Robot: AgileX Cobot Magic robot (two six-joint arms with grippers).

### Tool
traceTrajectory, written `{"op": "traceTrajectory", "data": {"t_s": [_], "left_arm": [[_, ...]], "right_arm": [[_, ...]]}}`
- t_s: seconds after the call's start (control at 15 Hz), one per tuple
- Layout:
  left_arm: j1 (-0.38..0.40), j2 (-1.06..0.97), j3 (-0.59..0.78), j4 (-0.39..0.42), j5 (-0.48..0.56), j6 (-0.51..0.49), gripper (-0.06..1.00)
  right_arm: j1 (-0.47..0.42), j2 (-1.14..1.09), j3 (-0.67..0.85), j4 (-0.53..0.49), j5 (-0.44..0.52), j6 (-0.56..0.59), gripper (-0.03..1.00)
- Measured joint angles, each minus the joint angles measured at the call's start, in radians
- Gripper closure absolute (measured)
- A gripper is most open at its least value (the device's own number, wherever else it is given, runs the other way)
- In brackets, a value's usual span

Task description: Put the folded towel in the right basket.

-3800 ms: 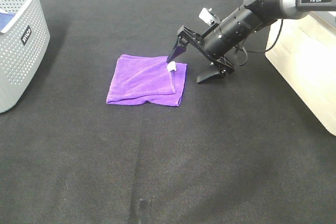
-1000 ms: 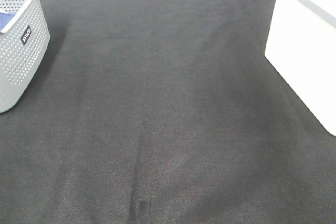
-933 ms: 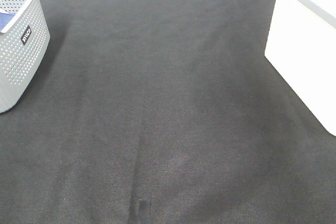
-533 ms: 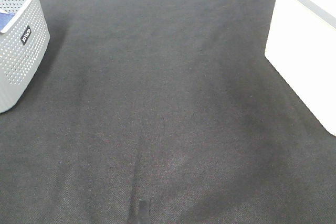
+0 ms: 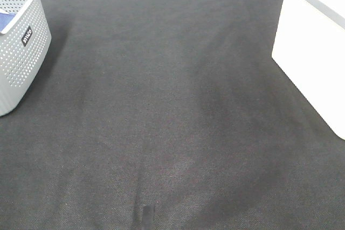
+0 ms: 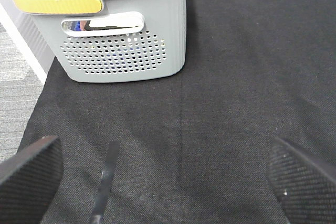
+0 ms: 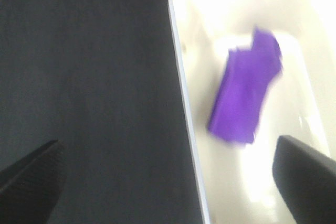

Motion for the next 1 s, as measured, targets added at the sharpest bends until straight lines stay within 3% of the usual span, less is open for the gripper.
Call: {"op": "traceTrajectory", "data": {"t_s": [0.4, 0.53, 1.0], "left_arm": [[0.000, 0.000, 0.000, 0.000, 0.000, 0.000, -0.05], [0.000, 0.000, 0.000, 0.000, 0.000, 0.000, -0.05], [0.000, 0.000, 0.000, 0.000, 0.000, 0.000, -0.05]], "right_arm": [[0.000, -0.883, 0.756, -0.023, -0.062, 0.026, -0.01], [0.000, -1.169, 0.919, -0.041, -0.066, 0.026, -0.01], [0.000, -1.610, 1.231, -0.026, -0.067, 0.016, -0.01]]}}
